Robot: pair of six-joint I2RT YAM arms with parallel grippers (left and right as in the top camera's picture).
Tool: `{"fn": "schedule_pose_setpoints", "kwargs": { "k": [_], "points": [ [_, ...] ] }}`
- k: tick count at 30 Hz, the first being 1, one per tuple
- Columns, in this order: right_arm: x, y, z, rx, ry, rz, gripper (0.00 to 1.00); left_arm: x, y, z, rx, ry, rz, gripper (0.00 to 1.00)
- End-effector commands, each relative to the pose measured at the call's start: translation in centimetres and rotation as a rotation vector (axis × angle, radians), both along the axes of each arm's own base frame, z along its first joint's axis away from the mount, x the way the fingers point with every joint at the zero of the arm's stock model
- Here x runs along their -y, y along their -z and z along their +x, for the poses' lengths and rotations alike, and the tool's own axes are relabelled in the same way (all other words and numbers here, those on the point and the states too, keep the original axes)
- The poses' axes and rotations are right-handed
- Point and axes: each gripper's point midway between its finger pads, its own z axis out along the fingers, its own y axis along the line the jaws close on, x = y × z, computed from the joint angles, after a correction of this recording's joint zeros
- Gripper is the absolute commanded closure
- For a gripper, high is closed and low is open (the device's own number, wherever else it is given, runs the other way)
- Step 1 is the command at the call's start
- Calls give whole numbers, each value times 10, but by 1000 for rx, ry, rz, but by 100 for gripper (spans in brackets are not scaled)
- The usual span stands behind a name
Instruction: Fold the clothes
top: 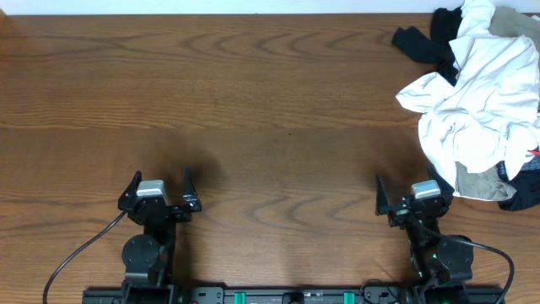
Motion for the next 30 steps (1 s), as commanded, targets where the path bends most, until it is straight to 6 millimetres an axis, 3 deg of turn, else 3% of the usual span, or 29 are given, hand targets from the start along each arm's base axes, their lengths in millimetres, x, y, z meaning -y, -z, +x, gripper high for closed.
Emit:
{"fn": "schedule_pose_setpoints", "kwargs": {
  "k": [1,10,15,22,30],
  "points": [
    [5,2,1,-11,27,23,1,-7,18,-1,-55,-39,3,2],
    [13,12,3,-58,75,43,1,-7,27,0,-99,-44,-29,2],
    [14,11,6,-108,94,103,1,5,13,1,-98,14,-87,2],
    [16,-32,15,-165,119,115,1,9,-31,3,-149,35,-88,2],
    [14,-63,34,-422,136,70,1,16,-72,11,-373,59,-86,2]
  ]
}}
